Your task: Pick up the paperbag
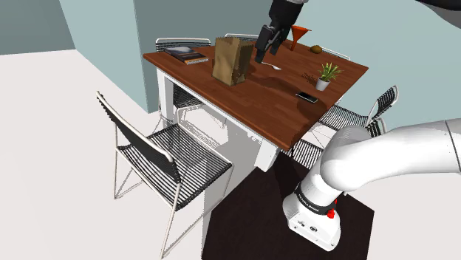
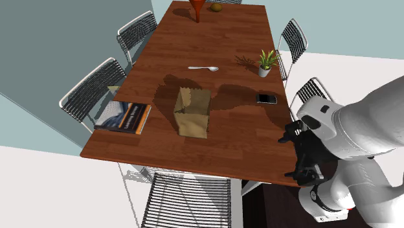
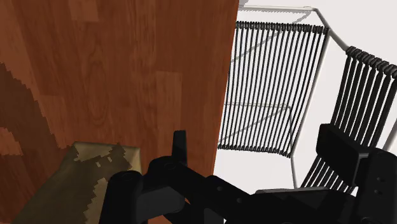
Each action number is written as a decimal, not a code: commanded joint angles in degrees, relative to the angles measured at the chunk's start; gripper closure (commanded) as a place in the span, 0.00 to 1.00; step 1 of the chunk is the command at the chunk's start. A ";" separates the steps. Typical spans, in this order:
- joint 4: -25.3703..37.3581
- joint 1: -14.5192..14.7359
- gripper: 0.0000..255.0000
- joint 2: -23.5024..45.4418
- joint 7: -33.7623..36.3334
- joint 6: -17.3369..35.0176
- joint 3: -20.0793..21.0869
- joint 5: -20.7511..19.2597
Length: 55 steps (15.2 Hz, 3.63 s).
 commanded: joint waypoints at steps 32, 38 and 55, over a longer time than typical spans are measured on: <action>37.40 -6.28 0.00 51.01 -8.73 9.31 -11.82 4.32; 37.16 -6.23 1.00 50.80 -8.64 9.33 -11.79 4.28; 48.27 -6.52 1.00 52.79 -9.24 0.20 -11.93 4.73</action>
